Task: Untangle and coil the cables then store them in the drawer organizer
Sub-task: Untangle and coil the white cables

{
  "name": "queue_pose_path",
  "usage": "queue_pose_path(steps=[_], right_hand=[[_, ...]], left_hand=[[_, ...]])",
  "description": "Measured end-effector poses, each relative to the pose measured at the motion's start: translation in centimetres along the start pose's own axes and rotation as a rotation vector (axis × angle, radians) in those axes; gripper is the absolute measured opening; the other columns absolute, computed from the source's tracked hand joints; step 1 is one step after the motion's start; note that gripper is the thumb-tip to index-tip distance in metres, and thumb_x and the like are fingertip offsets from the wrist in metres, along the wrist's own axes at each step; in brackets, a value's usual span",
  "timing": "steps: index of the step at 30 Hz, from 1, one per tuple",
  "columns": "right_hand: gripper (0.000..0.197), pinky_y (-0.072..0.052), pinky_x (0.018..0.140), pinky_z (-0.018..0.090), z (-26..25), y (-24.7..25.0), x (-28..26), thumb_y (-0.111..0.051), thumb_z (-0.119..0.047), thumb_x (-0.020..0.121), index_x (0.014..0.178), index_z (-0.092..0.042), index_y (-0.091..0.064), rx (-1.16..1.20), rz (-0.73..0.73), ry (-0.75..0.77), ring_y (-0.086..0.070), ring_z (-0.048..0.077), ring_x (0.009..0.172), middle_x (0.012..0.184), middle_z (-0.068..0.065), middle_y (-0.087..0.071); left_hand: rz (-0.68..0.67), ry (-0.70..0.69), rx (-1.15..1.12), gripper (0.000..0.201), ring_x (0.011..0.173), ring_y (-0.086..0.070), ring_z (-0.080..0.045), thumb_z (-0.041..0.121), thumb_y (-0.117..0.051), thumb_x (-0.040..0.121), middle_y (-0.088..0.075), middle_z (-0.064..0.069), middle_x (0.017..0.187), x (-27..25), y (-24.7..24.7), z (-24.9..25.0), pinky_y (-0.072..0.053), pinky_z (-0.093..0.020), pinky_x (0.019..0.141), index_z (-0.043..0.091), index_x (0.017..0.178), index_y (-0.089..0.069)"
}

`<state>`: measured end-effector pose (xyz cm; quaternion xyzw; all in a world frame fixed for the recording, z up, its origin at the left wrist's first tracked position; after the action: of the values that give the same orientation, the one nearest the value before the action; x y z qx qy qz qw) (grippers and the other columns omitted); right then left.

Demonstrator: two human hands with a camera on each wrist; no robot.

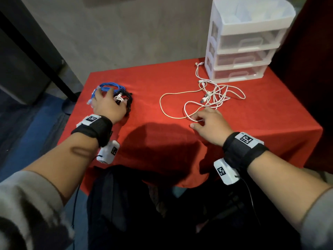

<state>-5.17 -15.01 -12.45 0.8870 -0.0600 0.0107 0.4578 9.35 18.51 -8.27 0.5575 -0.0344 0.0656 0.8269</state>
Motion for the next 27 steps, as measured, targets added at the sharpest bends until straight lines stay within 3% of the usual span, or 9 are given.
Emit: queue_pose_path(steps=[4, 8, 11, 13, 16, 19, 21, 23, 27], right_hand=[[0.016, -0.045, 0.088, 0.038, -1.6, 0.4, -1.0, -0.069, -0.035, 0.087, 0.075, -0.03, -0.059, 0.113, 0.059, 0.056, -0.057, 0.024, 0.09, 0.084, -0.005, -0.059], [0.013, -0.041, 0.074, 0.03, -5.2, 1.9, -3.2, -0.071, -0.021, 0.091, 0.079, -0.019, -0.065, 0.286, 0.16, 0.251, -0.054, 0.016, 0.073, 0.073, -0.004, -0.06], [0.013, -0.04, 0.068, 0.03, -6.2, 3.5, -4.2, -0.069, -0.026, 0.093, 0.083, -0.019, -0.065, 0.335, 0.157, 0.287, -0.052, 0.018, 0.068, 0.069, -0.001, -0.059], [0.013, -0.039, 0.074, 0.03, -5.2, 4.6, -3.8, -0.066, -0.033, 0.093, 0.083, -0.025, -0.066, 0.175, 0.133, 0.284, -0.055, 0.018, 0.072, 0.072, -0.003, -0.064], [0.01, -0.037, 0.084, 0.03, -1.8, 5.8, -2.8, -0.067, -0.036, 0.093, 0.095, -0.026, -0.071, -0.099, 0.043, 0.169, -0.062, 0.025, 0.087, 0.087, -0.003, -0.069], [0.061, -0.04, 0.102, 0.042, -0.5, 7.3, -3.2, -0.075, -0.044, 0.085, 0.14, -0.029, -0.052, -0.261, 0.115, 0.06, -0.051, 0.034, 0.118, 0.129, 0.007, -0.057], [0.088, -0.036, 0.108, 0.051, -3.5, 7.0, -4.2, -0.078, -0.05, 0.078, 0.154, -0.034, -0.035, -0.337, 0.165, 0.194, -0.036, 0.035, 0.137, 0.154, 0.006, -0.038], [0.089, -0.028, 0.113, 0.055, -6.3, 4.7, -4.2, -0.077, -0.047, 0.078, 0.155, -0.037, -0.033, -0.357, 0.056, 0.305, -0.021, 0.032, 0.149, 0.164, 0.0, -0.026], [0.065, -0.024, 0.115, 0.057, -4.6, 1.2, -0.9, -0.07, -0.049, 0.086, 0.145, -0.044, -0.045, -0.352, -0.147, 0.149, -0.016, 0.029, 0.153, 0.163, -0.009, -0.033]], left_hand=[[0.084, -0.489, -0.238, 0.05, 0.123, -0.055, -0.032, 0.043, -0.052, 0.087, -0.062, -0.013, 0.129, -5.5, 0.4, 7.4, -0.04, -0.042, 0.111, 0.015, 0.125, -0.065], [-0.225, -0.904, -0.373, 0.056, 0.125, -0.056, -0.01, 0.003, -0.059, 0.085, -0.062, -0.003, 0.136, -12.4, -1.6, 14.2, -0.037, -0.021, 0.11, 0.014, 0.141, -0.055], [-0.442, -0.8, -0.265, 0.065, 0.127, -0.058, -0.011, 0.018, -0.06, 0.085, -0.062, 0.003, 0.137, -12.2, -5.1, 13.8, -0.042, -0.023, 0.106, 0.023, 0.147, -0.046], [-0.401, -0.734, -0.06, 0.046, 0.109, -0.064, -0.023, 0.034, -0.058, 0.084, -0.069, 0.003, 0.111, -10.9, -6.0, 12.2, -0.046, -0.029, 0.095, 0.026, 0.129, -0.062], [-0.353, -0.729, -0.021, 0.01, 0.082, -0.062, -0.023, 0.031, -0.062, 0.092, -0.06, 0.01, 0.077, -10.4, -5.5, 11.1, -0.047, -0.031, 0.079, 0.024, 0.095, -0.069], [-0.273, -0.772, -0.144, 0.014, 0.073, -0.053, -0.016, 0.031, -0.057, 0.094, -0.057, 0.008, 0.075, -11.3, -3.6, 11.5, -0.047, -0.035, 0.073, 0.022, 0.087, -0.064], [-0.254, -0.846, -0.214, 0.013, 0.074, -0.054, -0.014, 0.029, -0.058, 0.097, -0.059, 0.007, 0.077, -12.8, -2.3, 13.0, -0.046, -0.034, 0.073, 0.023, 0.091, -0.068], [-0.265, -0.924, -0.294, 0.015, 0.078, -0.059, -0.015, 0.027, -0.059, 0.099, -0.065, 0.005, 0.082, -14.7, -0.8, 15.3, -0.049, -0.036, 0.076, 0.019, 0.095, -0.071], [-0.208, -0.869, -0.462, 0.014, 0.07, -0.063, -0.009, 0.023, -0.062, 0.097, -0.068, 0.005, 0.076, -15.8, 3.8, 17.1, -0.05, -0.03, 0.066, 0.02, 0.09, -0.074]])
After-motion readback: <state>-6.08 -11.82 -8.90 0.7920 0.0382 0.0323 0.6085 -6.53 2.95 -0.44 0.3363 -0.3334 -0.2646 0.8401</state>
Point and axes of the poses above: each hand's wrist, its own x-axis towards the middle knuckle, its own y-axis out of the back of the hand, z = x × y, the point moved 6 cm from there along x, towards the middle knuckle
